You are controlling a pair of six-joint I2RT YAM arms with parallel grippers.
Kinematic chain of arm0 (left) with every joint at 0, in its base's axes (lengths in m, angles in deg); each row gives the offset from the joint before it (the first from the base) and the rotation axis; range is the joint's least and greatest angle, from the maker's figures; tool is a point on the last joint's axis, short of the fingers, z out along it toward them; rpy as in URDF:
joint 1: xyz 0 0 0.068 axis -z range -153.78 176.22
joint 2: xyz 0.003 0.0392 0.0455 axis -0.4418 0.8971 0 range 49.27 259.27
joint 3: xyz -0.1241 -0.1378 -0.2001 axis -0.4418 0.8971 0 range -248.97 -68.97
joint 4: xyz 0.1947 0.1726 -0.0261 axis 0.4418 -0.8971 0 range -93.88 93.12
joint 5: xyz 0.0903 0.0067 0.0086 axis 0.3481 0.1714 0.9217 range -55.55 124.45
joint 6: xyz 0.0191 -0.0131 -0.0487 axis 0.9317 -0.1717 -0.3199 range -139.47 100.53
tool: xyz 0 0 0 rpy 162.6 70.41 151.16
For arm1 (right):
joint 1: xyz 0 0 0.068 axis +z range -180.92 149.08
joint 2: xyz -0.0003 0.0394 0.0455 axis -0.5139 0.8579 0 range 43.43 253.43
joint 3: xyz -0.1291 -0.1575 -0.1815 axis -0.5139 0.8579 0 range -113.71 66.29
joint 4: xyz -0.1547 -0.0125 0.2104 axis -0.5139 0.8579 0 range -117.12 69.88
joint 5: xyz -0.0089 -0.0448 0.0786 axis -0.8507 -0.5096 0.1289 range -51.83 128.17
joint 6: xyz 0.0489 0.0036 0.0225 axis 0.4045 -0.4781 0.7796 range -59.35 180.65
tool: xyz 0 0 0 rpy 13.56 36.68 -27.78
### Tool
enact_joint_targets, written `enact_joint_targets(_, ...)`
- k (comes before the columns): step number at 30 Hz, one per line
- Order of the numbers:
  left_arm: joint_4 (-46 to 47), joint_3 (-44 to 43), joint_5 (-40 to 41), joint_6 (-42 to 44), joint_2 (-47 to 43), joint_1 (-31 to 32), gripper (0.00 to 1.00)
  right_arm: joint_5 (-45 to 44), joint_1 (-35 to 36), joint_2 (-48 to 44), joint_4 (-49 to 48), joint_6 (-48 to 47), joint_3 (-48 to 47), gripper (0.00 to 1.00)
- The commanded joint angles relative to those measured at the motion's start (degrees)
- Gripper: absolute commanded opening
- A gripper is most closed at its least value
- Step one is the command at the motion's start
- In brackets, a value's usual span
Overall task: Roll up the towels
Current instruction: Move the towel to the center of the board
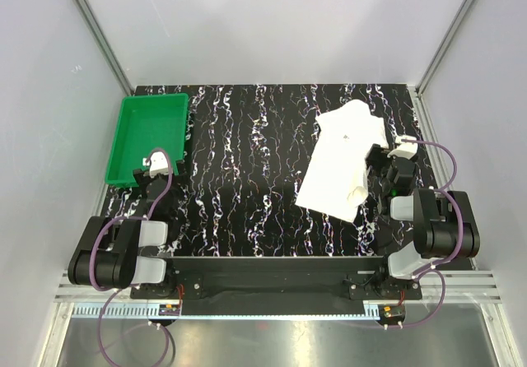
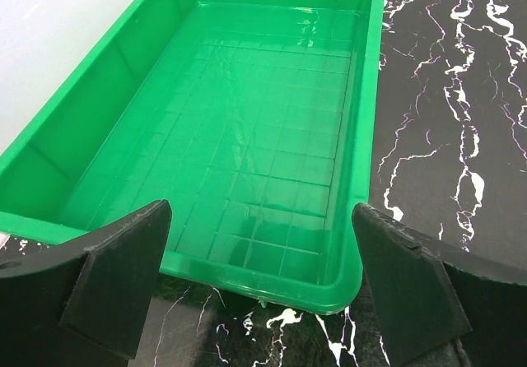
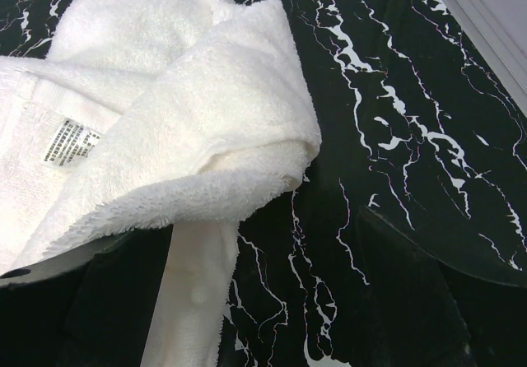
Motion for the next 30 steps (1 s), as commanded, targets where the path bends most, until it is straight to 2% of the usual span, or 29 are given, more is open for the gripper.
enact_joint_targets(1, 4.01, -1.39, -1.41, -0.71, -0.31, 0.08, 0.99, 0.2, 0.07, -0.18, -3.51, -0.21, -0.45, 1.0)
enact_joint_targets(5, 0.08, -3.14, -4.65, -1.5, -0.31, -2.1, 0.99, -2.23, 0.68, -1.57, -3.6, 0.14, -0.37, 1.0)
enact_joint_targets(8, 0.41, -2.89, -5.54, -1.5, -0.48, -2.56, 0.99, -4.01, 1.3, -11.58, 19.09, 2.5, -8.51, 1.0)
enact_joint_targets(9, 0.67, -2.89, -5.63, -1.5, -0.4, -2.56, 0.99, -3.4, 1.3, -15.78, 32.74, 4.34, -15.24, 1.0)
enact_joint_targets(12, 0.41, -2.98, -5.72, -1.5, -0.48, -2.73, 0.99, 4.05, 2.0, -21.16, 50.99, 10.5, -26.33, 1.0)
enact_joint_targets(16, -0.48, -3.24, -8.36, -2.3, -1.36, -4.05, 0.99, 17.93, 2.09, -25.92, 54.58, 17.54, -29.1, 1.0)
enact_joint_targets(17, -3.95, -3.85, -9.14, -2.11, -6.15, -3.7, 0.99, 22.4, 2.18, -26.45, 54.5, 18.68, -29.46, 1.0)
enact_joint_targets(18, -16.43, -7.34, -9.41, -2.11, -9.24, -3.0, 0.99, 24.27, 2.09, -27.15, 57.98, 18.43, -30.42, 1.0)
enact_joint_targets(20, -34.05, -14.89, -8.17, -9.45, -16.35, -1.68, 0.99, 24.2, 2.01, -26.9, 60.91, 24.79, -30.69, 1.0)
enact_joint_targets(21, -42.66, -20.5, -11.92, -12.8, -17.7, -1.68, 0.99, 27.16, 1.83, -25.16, 60.65, 24.93, -30.86, 1.0)
enact_joint_targets(22, -45.36, -22.21, -13.17, -21.54, -18.58, -1.59, 0.99, 29.28, 2.18, -23.75, 61.61, 24.15, -31.82, 1.0)
enact_joint_targets(23, -48.69, -23.7, -13.36, -27.45, -19.89, -1.59, 0.99, 26.08, 2.96, -22.25, 65.18, 24.4, -33.75, 1.0)
enact_joint_targets(24, -56.29, -25.29, -11.8, -34.47, -20.08, -1.59, 0.99, 22.3, 4.02, -19.98, 72.27, 24.58, -36.98, 1.0)
enact_joint_targets(25, -57.67, -25.48, -14.83, -44.03, -19.74, -2.2, 0.99, 13.56, 7.42, -19.08, 75.04, 23.53, -38.24, 1.0)
enact_joint_targets(28, -49.36, -26.26, -34.91, -42.38, -14.04, -1.25, 0.99, 0.7, 12.1, -14.52, 83.39, 20.55, -42.63, 1.0)
enact_joint_targets(29, -48.9, -27.57, -36.11, -42.37, -12.28, -0.02, 0.99, -1.01, 13.85, -12.42, 87.94, 20.19, -45.34, 1.0)
enact_joint_targets(30, -51.94, -28.54, -32.65, -41.15, -11.91, 1.82, 0.99, -1.72, 14.22, -8.57, 89.55, 20.01, -46.32, 0.99)
